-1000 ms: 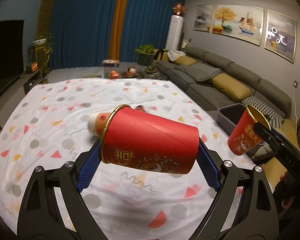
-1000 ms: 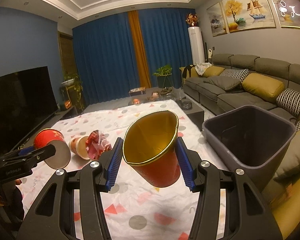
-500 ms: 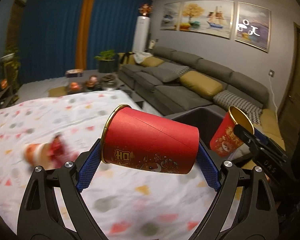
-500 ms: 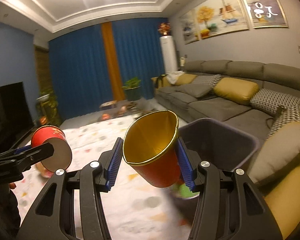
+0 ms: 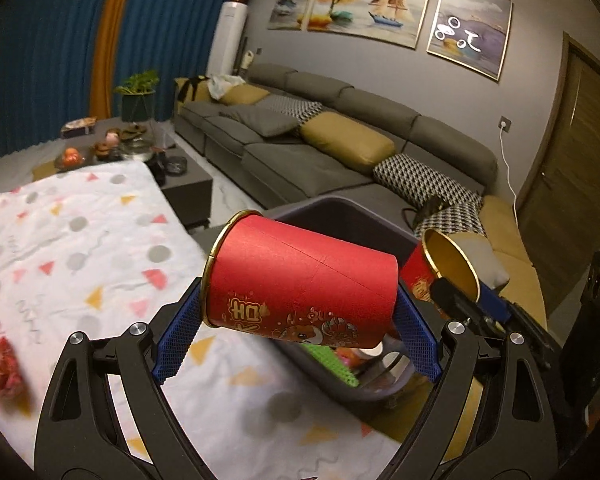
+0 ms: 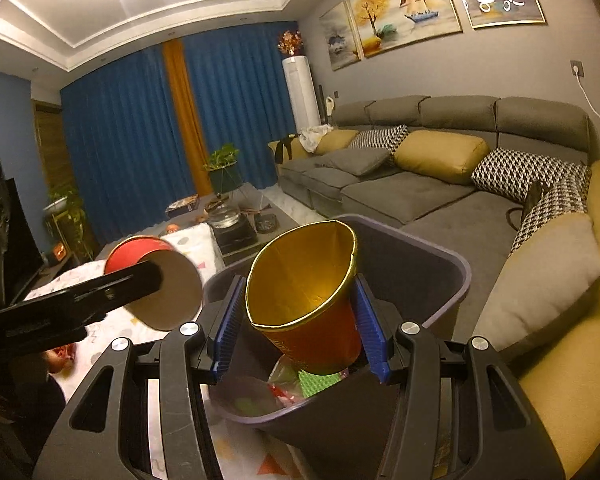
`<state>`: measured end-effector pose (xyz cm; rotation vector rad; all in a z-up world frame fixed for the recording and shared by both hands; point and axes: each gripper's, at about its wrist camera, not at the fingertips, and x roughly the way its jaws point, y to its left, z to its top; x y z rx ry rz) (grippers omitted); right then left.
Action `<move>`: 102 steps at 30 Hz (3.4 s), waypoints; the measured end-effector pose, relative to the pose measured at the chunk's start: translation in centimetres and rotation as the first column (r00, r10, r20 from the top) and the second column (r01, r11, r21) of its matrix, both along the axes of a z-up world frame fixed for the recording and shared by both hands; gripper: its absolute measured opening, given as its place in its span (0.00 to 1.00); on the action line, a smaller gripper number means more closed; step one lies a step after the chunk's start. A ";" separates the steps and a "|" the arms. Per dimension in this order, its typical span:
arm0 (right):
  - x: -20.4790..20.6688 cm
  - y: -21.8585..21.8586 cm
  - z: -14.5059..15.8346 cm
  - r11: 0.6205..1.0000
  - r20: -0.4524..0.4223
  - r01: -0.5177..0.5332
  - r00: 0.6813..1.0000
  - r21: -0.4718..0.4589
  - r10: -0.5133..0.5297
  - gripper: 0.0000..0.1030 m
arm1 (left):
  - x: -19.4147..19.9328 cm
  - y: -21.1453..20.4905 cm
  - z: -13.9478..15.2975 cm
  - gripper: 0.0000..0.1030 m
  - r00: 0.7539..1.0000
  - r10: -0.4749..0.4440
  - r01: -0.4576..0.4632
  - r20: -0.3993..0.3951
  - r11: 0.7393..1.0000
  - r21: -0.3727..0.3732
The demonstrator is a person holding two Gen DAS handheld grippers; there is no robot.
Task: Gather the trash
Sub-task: 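Open both tools to drop the red cups into the bin, then move both open tools back toward the white cup and red wrapper, then grasp the red wrapper bag with the right tool while the left tool grasps the white-orange cup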
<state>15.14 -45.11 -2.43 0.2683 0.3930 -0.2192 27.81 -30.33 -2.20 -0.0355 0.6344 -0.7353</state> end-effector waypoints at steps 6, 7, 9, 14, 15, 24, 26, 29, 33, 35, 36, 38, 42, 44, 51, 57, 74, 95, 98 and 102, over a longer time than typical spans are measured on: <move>0.0 -0.5 -1.0 1.000 -0.018 -0.011 1.000 0.005 0.011 0.53 | 1.2 -2.5 -1.8 0.85 0.999 -0.025 0.025 -0.042 1.000 0.014; 0.0 -0.7 -1.1 1.000 -0.022 -0.008 1.000 0.003 0.008 0.54 | 1.3 -2.6 -2.0 0.85 0.998 -0.027 0.028 -0.052 1.000 0.012; 0.0 -0.9 -1.3 1.000 -0.026 -0.007 1.000 0.006 0.007 0.55 | 1.5 -3.2 -2.6 0.85 0.996 -0.037 0.038 -0.076 0.999 0.011; -0.1 -1.2 -1.5 1.000 -0.034 -0.002 0.999 0.015 0.003 0.58 | 1.8 -4.2 -3.2 0.85 0.993 -0.056 0.058 -0.107 0.998 0.011; -0.2 -1.3 -1.6 1.000 -0.034 -0.001 0.999 0.015 0.002 0.60 | 1.9 -4.1 -3.3 0.85 0.993 -0.057 0.059 -0.107 0.998 0.013; -1.2 -1.5 -0.6 1.000 -0.011 0.015 1.000 0.028 -0.015 0.66 | 1.2 -2.1 -2.7 0.93 0.995 -0.023 0.024 -0.102 1.000 0.012; -1.8 -1.3 -0.1 0.999 -0.001 0.021 1.000 0.028 -0.021 0.66 | 0.7 -1.2 -2.4 0.93 0.995 -0.013 0.014 -0.096 1.000 0.009; -2.9 -0.8 0.7 0.999 0.012 0.033 0.999 0.011 -0.033 0.67 | -0.4 0.1 -1.7 0.93 0.998 0.007 -0.006 -0.070 1.000 0.007; -4.0 0.4 1.6 1.000 0.029 0.022 0.999 -0.003 -0.022 0.70 | -2.1 2.8 -1.1 0.93 0.997 0.078 -0.077 -0.028 0.997 0.016; -4.3 1.3 1.9 1.000 0.035 0.005 0.999 -0.010 -0.005 0.70 | -2.9 4.4 -0.9 0.93 0.992 0.123 -0.123 -0.015 0.992 0.025; -4.3 1.9 2.0 1.000 0.036 -0.010 0.999 -0.011 0.010 0.70 | -3.1 5.3 -0.8 0.93 0.989 0.146 -0.146 -0.010 0.989 0.030; -4.3 3.2 2.1 0.999 0.036 -0.042 0.998 -0.018 0.043 0.70 | -3.9 7.5 -0.7 0.93 0.980 0.200 -0.200 0.010 0.979 0.039; -3.9 6.5 2.3 0.993 0.031 -0.117 0.992 -0.034 0.118 0.70 | -4.8 12.2 -0.5 0.93 0.952 0.302 -0.305 0.050 0.950 0.063; -3.6 8.3 2.5 0.987 0.031 -0.158 0.987 -0.040 0.159 0.70 | -5.1 14.3 -0.4 0.93 0.935 0.348 -0.352 0.064 0.933 0.075; -2.2 13.5 3.0 0.961 0.031 -0.271 0.961 -0.058 0.273 0.70 | -5.9 22.8 -0.6 0.93 0.851 0.518 -0.525 0.085 0.846 0.094; -1.0 17.4 3.0 0.938 0.012 -0.338 0.940 -0.076 0.340 0.70 | -6.0 28.0 -0.9 0.93 0.783 0.617 -0.623 0.083 0.776 0.103; 7.3 28.9 -0.6 0.856 -0.159 -0.510 0.855 -0.085 0.493 0.56 | -3.9 34.1 -2.4 0.93 0.699 0.713 -0.714 0.050 0.694 0.091; 14.3 32.2 -4.5 0.833 -0.222 -0.553 0.810 0.017 0.542 0.19 | -2.4 35.1 -3.7 0.93 0.708 0.705 -0.705 0.039 0.703 0.097; 13.8 31.5 -4.1 0.843 -0.203 -0.538 0.825 0.008 0.528 0.15 | -2.1 34.1 -3.8 0.93 0.725 0.687 -0.687 0.053 0.717 0.116; 12.5 30.0 -3.2 0.859 -0.163 -0.512 0.846 0.016 0.507 0.12 | -1.3 32.5 -4.1 0.93 0.739 0.669 -0.671 0.075 0.724 0.158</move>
